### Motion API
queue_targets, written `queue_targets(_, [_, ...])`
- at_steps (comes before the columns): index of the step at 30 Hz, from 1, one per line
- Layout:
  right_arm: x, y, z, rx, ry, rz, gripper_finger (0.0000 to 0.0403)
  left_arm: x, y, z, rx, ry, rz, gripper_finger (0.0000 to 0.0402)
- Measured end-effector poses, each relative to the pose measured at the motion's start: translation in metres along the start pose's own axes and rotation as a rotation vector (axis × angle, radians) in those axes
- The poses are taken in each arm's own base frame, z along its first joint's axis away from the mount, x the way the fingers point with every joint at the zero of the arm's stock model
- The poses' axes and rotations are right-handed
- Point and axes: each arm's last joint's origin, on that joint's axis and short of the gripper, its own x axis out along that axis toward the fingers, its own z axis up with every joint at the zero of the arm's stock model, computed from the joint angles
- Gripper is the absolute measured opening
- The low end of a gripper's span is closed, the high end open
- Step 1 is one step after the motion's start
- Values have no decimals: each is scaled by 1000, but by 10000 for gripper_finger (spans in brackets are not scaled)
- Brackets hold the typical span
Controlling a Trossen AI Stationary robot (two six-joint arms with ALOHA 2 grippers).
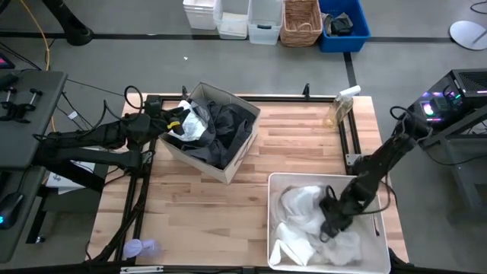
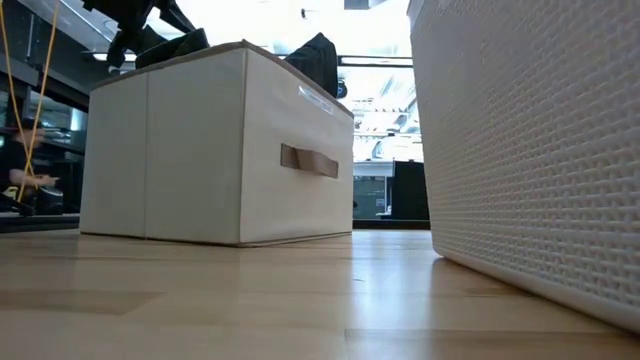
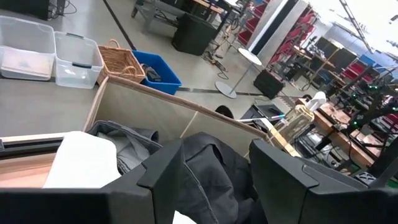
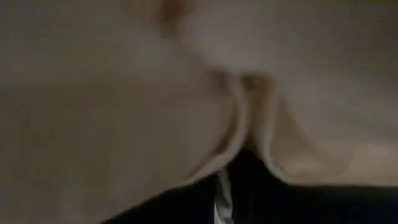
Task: Sort clothes
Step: Put the white polo shirt into the laundry bin
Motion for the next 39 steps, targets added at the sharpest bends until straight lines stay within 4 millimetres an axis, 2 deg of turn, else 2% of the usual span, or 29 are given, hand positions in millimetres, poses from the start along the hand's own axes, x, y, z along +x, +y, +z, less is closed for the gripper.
queue_targets(4, [-4, -9, 19, 59, -82, -104, 38, -1, 0, 1, -11, 8, -30, 172])
queue_targets(10, [-19, -5, 31, -189, -107, -152, 119, -9, -3, 7, -40, 85, -229, 172])
queue_targets(15, [-44, -2, 34, -337, -69, -263, 177, -14, -2, 9, 88, 117, -340, 172])
queue_targets(19, [-64, 1, 37, -388, -45, -320, 193, -17, -3, 9, 199, 120, -398, 172])
queue_targets(22, [-75, 3, 40, -411, -62, -339, 193, -18, -5, 7, 251, 136, -442, 160])
queue_targets(24, [-80, 5, 43, -423, -77, -343, 191, -17, -7, 2, 259, 172, -497, 130])
queue_targets(28, [-89, 4, 51, -380, -122, -364, 186, -6, -12, -29, 245, 371, -572, 23])
queue_targets(30, [-92, 0, 56, -336, -164, -404, 182, -1, -15, -49, 239, 456, -577, 14])
queue_targets(32, [-97, -5, 63, -270, -234, -455, 170, 1, -21, -59, 231, 478, -594, 10])
queue_targets(36, [-109, -11, 85, -149, -420, -501, 112, -1, -38, -58, 206, 395, -689, 2])
queue_targets(39, [-117, -24, 104, 35, -545, -529, 40, -9, -45, -40, 212, 306, -732, 1])
